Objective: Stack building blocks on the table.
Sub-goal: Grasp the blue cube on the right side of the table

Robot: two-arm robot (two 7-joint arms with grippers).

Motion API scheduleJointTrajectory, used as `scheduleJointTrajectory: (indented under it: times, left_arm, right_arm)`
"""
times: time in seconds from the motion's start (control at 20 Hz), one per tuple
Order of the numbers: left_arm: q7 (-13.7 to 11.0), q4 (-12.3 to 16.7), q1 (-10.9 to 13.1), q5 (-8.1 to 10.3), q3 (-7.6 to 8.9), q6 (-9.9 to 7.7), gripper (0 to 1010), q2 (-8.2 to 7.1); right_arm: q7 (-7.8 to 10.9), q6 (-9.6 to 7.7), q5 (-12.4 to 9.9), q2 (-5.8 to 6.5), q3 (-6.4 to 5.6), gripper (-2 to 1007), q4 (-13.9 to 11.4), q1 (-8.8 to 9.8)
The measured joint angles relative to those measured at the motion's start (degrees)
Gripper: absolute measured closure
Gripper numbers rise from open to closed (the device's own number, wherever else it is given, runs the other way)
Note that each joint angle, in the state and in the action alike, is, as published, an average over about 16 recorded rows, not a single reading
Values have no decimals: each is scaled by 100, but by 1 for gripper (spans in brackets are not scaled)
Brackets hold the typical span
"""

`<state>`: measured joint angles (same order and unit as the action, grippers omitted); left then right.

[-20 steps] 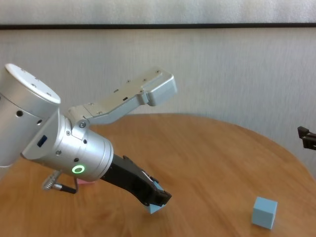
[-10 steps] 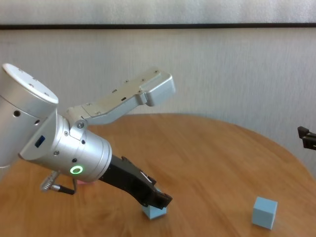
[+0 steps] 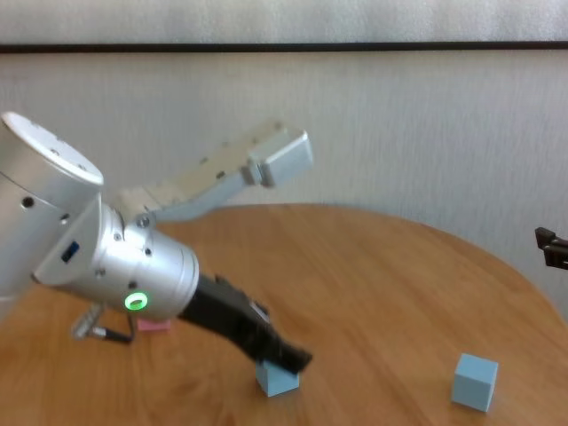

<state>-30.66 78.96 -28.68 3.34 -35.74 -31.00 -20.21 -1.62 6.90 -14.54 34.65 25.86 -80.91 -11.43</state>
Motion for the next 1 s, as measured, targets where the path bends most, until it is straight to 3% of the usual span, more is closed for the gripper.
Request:
scheduleJointTrajectory:
  times: [0.25,0.6,0.85,1.0]
  left_arm:
    - [519,462,272,-18,415,63,81,-77]
    - [1538,1090,888,-147,1238,102,11,-173]
    - [2138,1273,1264,-281,1748,189,8,-197]
    - [2315,1292,1404,-317,1959,245,8,-194]
  right_arm:
    - [0,0,0,0,0,0,0,0]
    - [0,0,0,0,0,0,0,0]
    - [0,0,0,0,0,0,0,0]
    - [0,0,0,0,0,0,0,0]
